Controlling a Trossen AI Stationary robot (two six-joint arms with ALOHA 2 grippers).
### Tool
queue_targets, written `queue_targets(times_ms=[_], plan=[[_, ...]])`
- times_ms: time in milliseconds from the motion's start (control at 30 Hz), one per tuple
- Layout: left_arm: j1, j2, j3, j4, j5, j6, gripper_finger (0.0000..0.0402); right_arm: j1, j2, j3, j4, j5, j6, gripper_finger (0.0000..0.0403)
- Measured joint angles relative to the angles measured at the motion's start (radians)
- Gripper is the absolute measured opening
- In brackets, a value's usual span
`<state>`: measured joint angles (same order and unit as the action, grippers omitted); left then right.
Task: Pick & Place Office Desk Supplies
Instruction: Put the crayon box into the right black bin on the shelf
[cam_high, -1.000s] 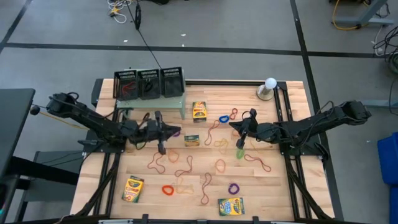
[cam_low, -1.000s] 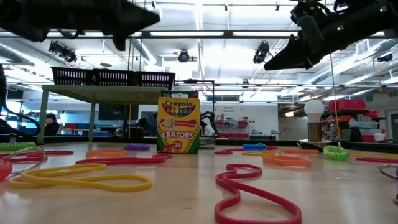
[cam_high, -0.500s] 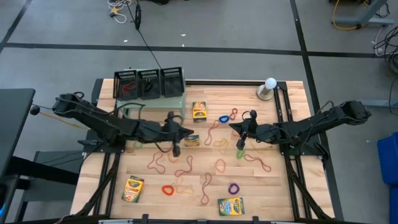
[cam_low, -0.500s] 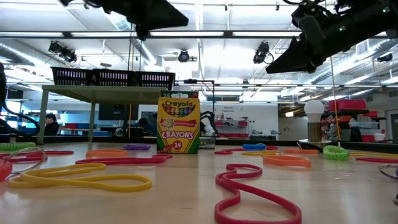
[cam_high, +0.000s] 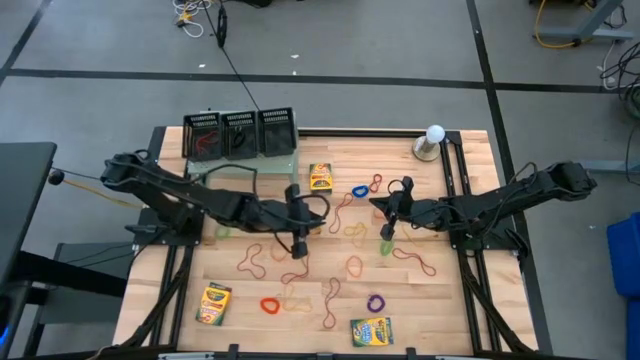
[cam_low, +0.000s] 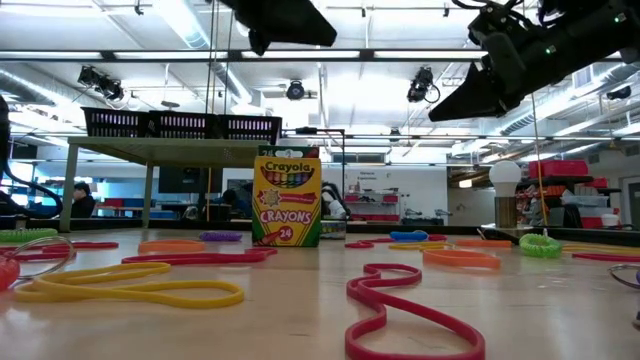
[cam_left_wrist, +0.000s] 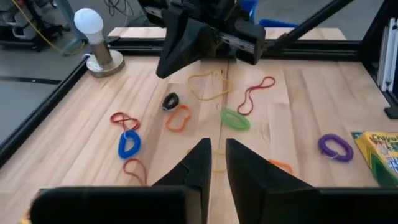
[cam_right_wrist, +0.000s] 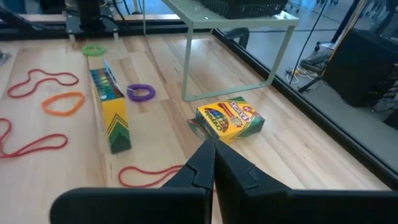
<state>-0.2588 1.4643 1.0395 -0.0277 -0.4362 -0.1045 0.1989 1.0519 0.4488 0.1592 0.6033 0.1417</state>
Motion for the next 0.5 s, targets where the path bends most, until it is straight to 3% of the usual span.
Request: queue_targets(times_ms=[267,500], plan=[[0.005,0.013,0.087,-0.172,-0.010,-0.094,0.0026,0.001,0.000,0.000,-0.083,-0.030,0.044,0.0011],[0.012,0.050,0.086,-0.206,0.000,-0.172,0.0068,0.004,-0.005,-0.100,0.049,-0.030,0.044,0.0011]])
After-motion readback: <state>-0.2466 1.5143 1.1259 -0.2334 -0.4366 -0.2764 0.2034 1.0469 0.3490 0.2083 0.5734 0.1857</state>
